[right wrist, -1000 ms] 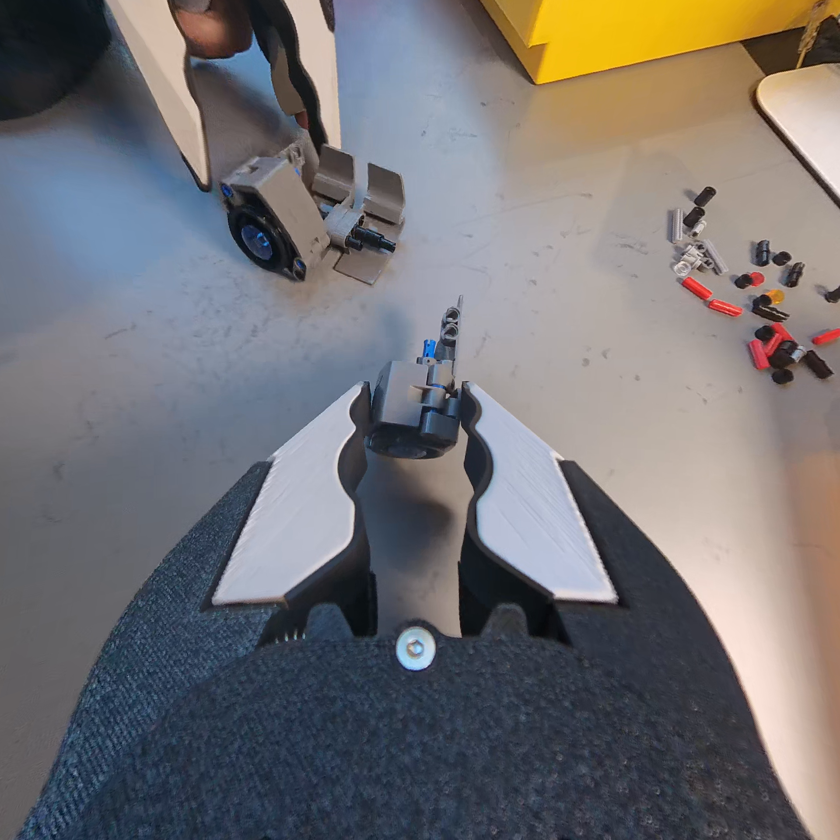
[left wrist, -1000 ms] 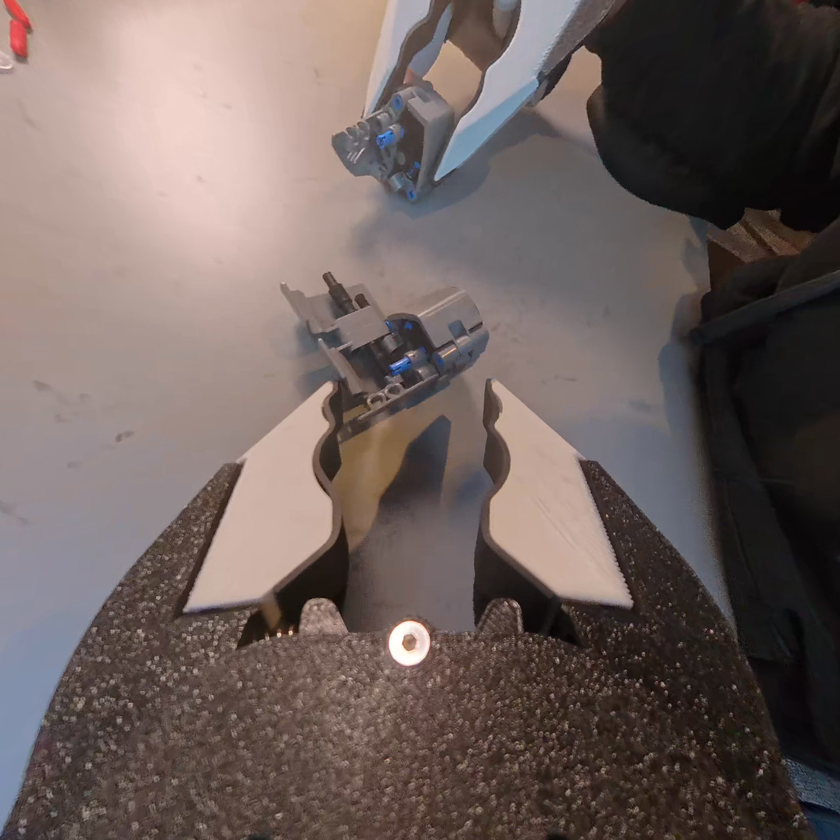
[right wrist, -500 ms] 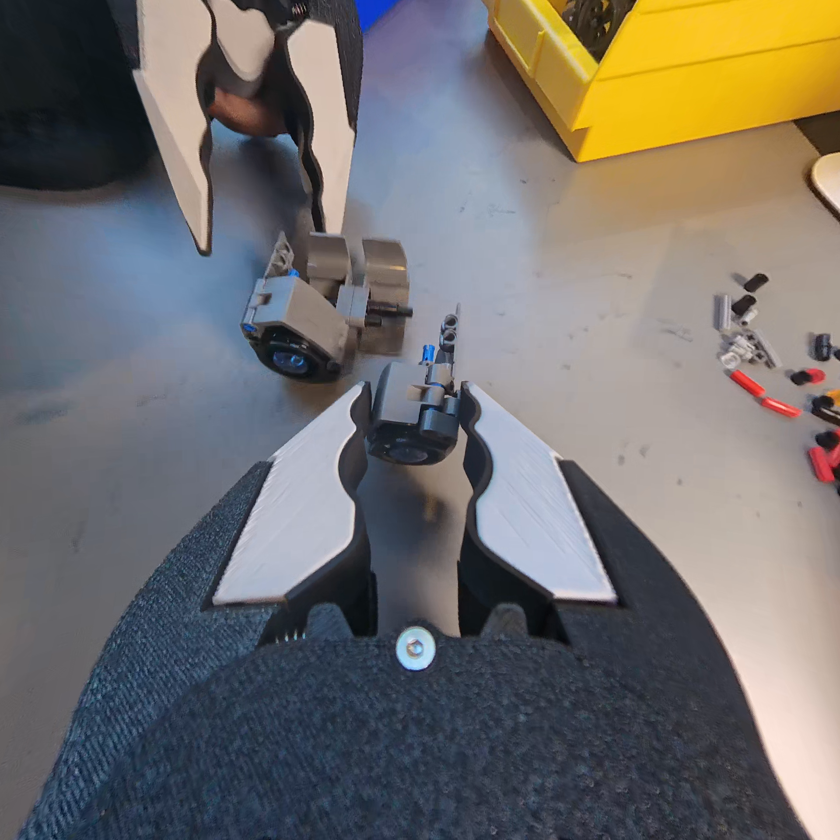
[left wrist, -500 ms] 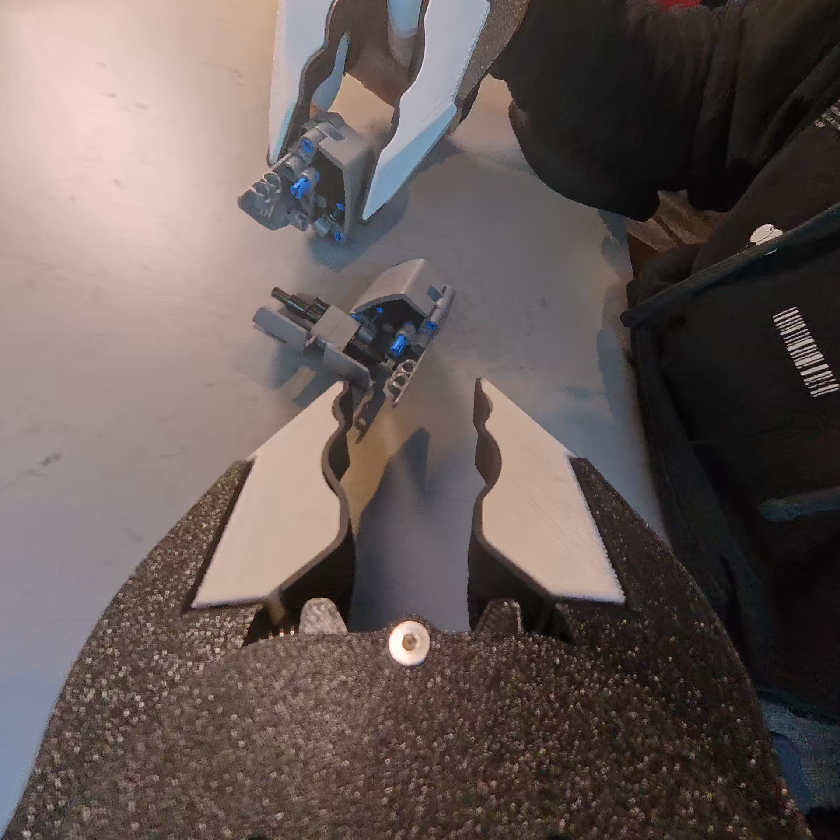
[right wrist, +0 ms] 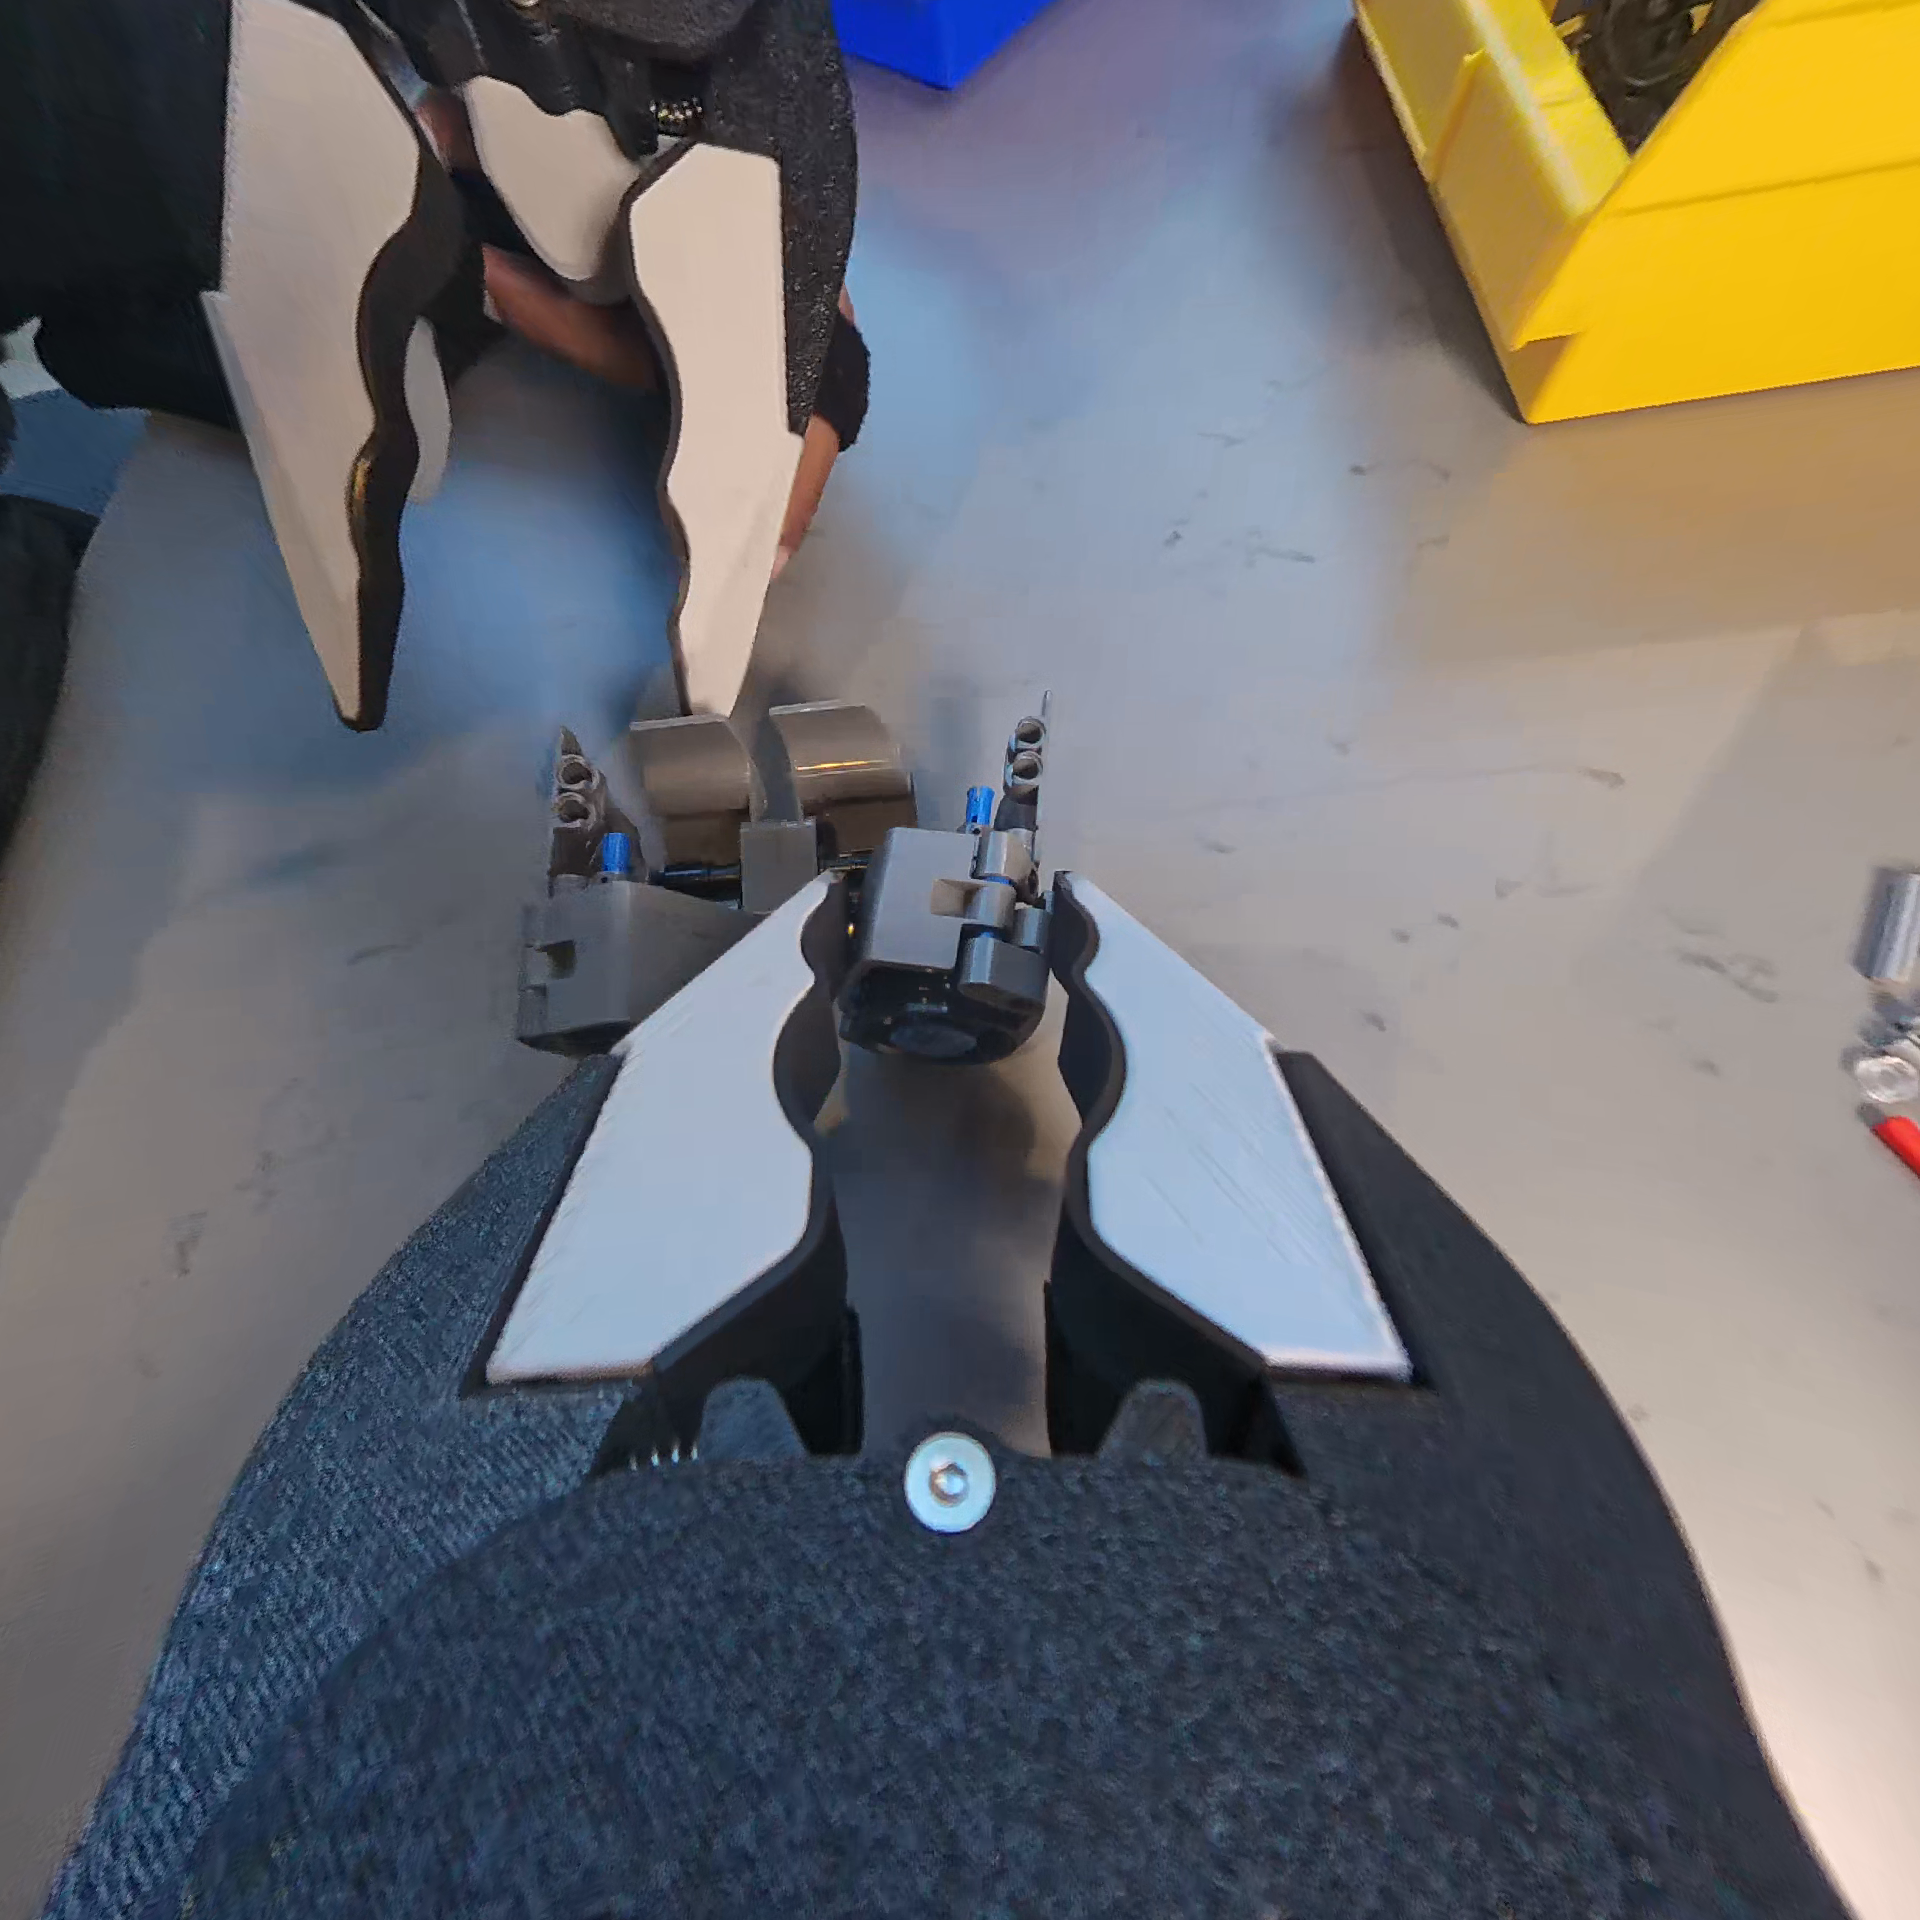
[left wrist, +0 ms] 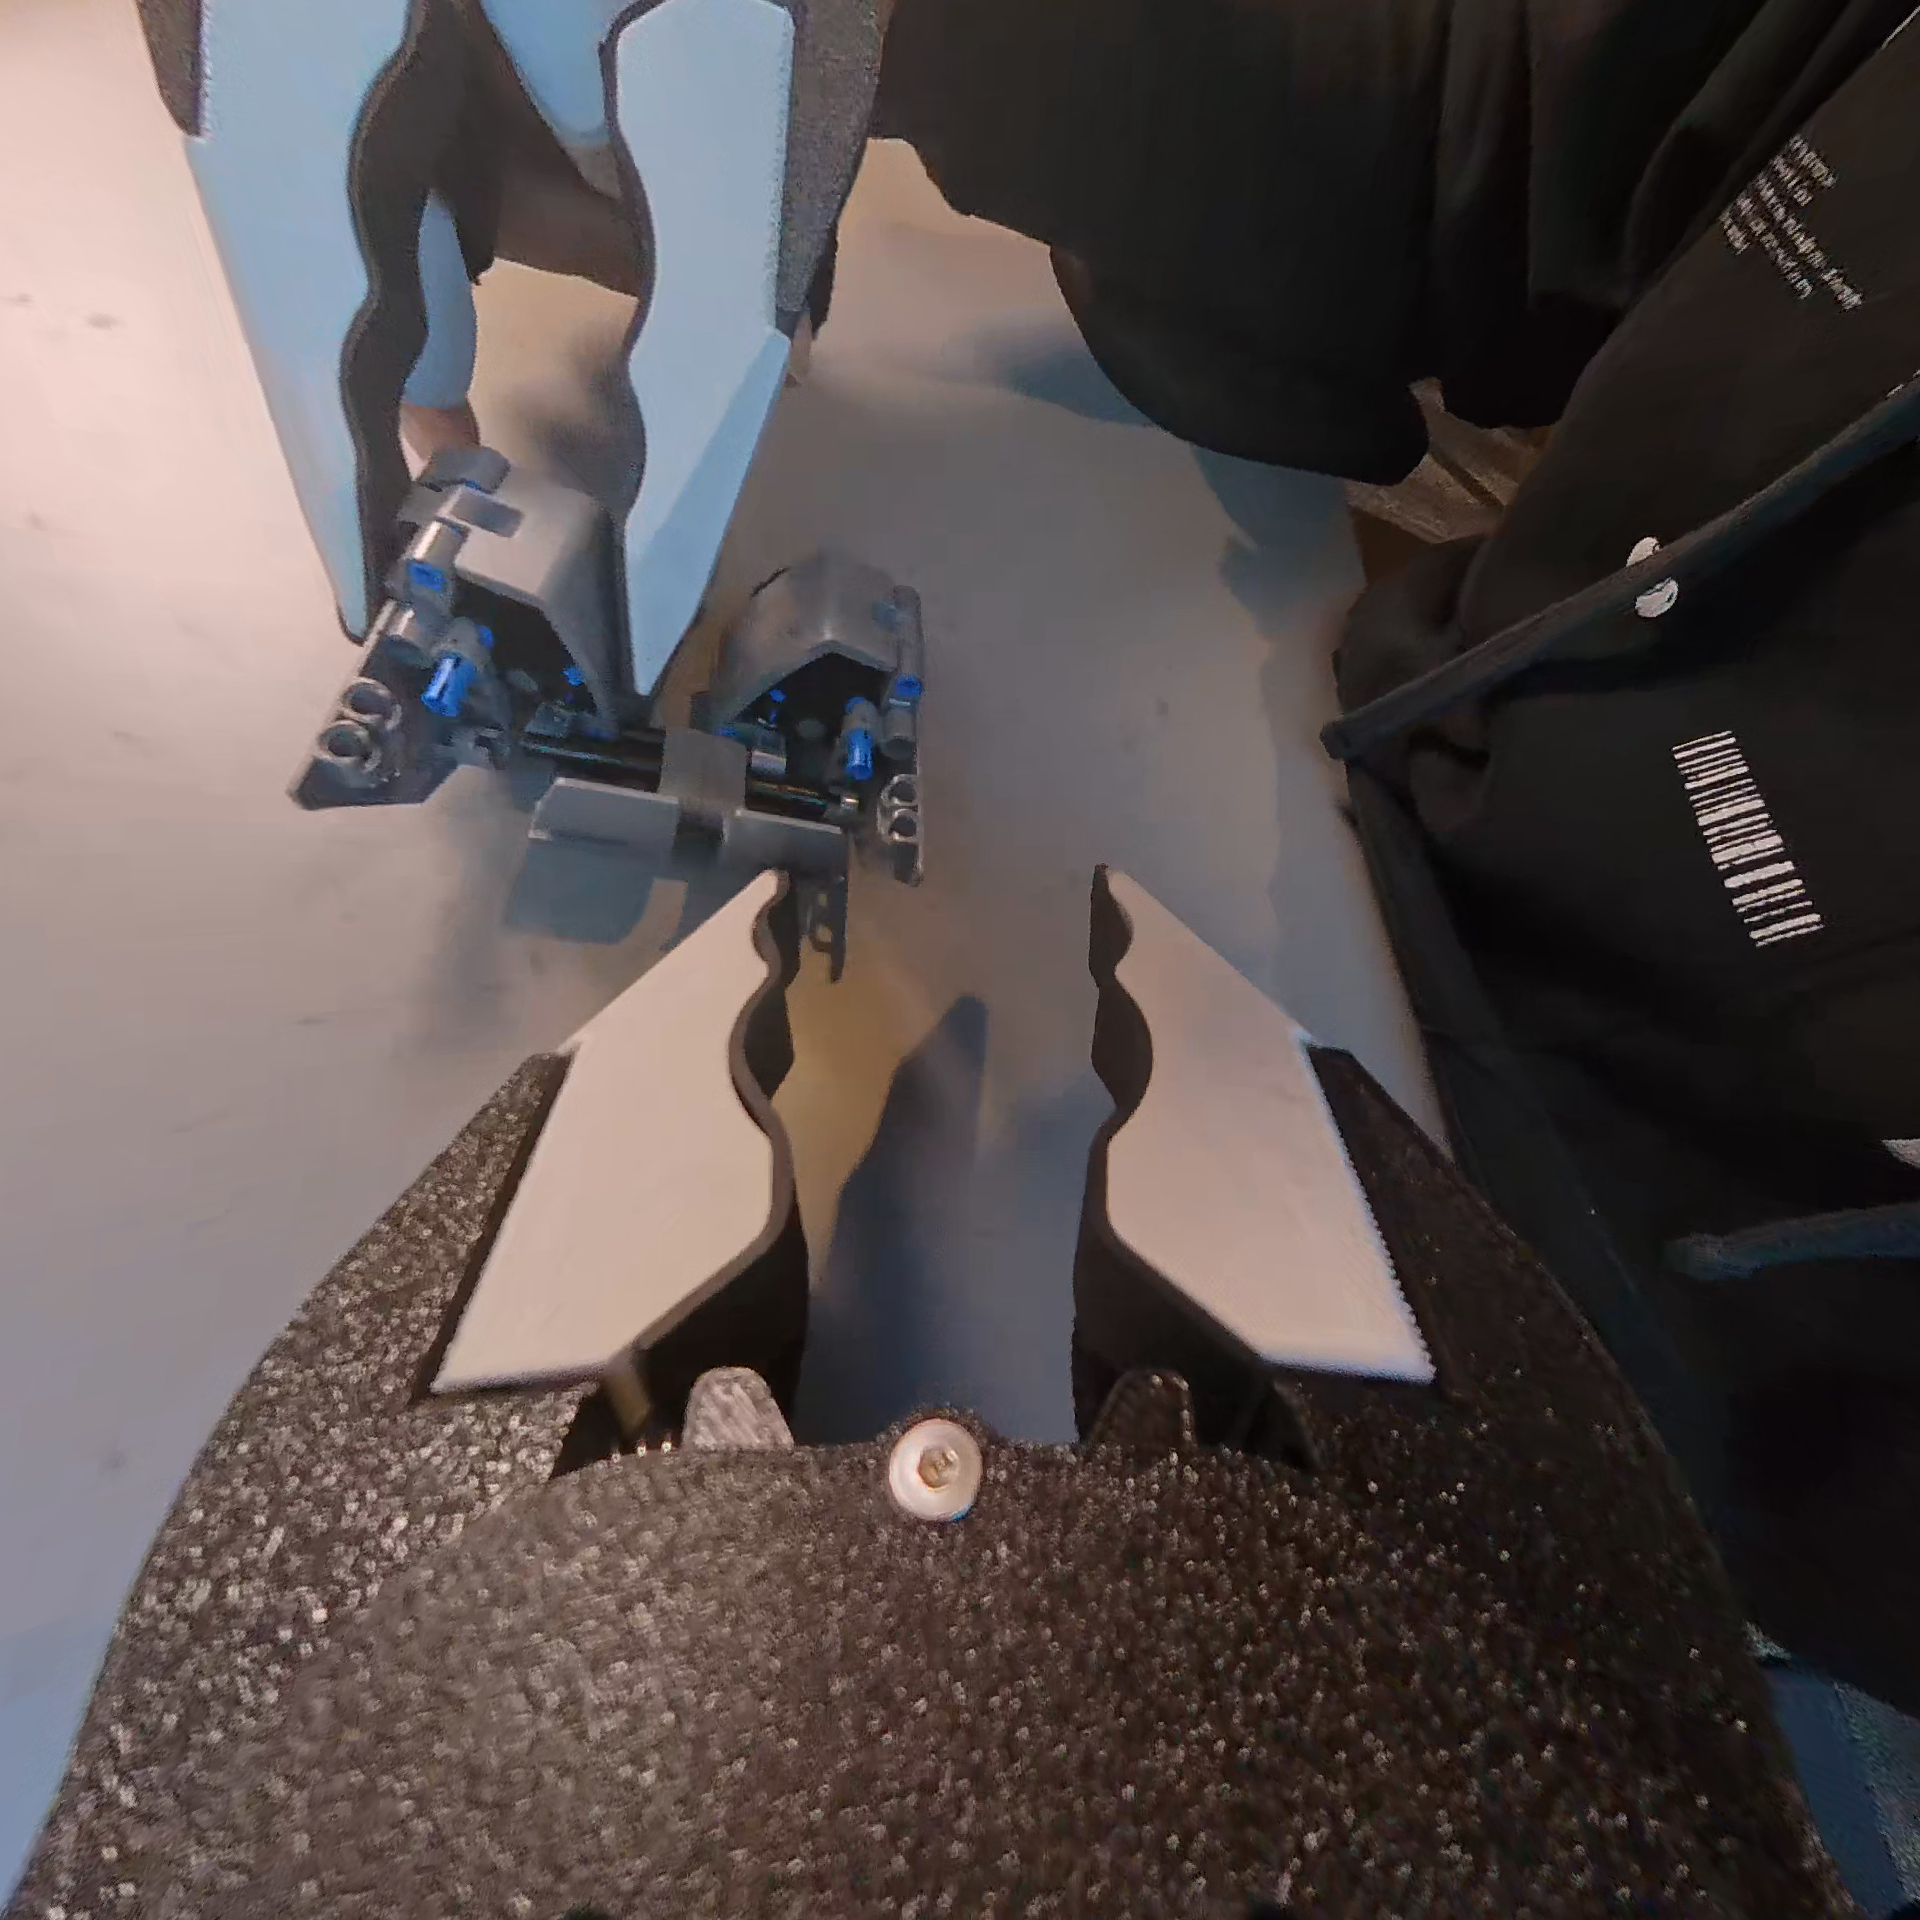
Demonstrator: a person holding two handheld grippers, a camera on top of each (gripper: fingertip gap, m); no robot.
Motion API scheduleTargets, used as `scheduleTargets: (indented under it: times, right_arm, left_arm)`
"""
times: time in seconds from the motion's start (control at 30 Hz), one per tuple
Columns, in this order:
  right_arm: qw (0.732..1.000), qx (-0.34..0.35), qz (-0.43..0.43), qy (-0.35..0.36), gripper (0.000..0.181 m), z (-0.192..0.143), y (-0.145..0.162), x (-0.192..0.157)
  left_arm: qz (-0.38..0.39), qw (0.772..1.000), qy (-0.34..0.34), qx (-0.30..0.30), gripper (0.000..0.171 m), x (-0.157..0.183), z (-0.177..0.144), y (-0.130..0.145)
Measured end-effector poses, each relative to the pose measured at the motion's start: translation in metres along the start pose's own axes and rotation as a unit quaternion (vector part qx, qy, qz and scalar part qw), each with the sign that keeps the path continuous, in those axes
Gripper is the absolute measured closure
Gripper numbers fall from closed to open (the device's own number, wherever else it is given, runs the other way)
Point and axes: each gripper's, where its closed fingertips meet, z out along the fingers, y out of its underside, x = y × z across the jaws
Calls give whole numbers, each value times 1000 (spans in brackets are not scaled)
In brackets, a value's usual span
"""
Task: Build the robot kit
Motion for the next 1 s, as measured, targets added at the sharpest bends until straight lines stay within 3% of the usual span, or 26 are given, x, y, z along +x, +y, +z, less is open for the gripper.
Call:
scheduleTargets:
  times: [0.1, 0.23, 0.43, 0.57, 1.0]
  right_arm:
    - [1000, -2, -16, -4, 144, -1, 2, -4]
    - [1000, 0, -24, -5, 144, -1, 2, -5]
    - [999, -14, -36, 0, 145, -1, 3, -5]
    - [999, -23, -41, 2, 145, 1, 2, -6]
    - [999, -20, -16, -20, 146, -5, 2, -9]
  left_arm:
    - [-5, 1000, -5, -4, 116, -3, -8, 3]
    - [-16, 998, -58, 9, 109, -23, -20, 0]
    - [23, 990, -130, -42, 87, -40, 4, 10]
    - [52, 986, -151, -47, 100, -43, 10, 4]
    - [106, 979, -170, -34, 102, -39, 6, -2]
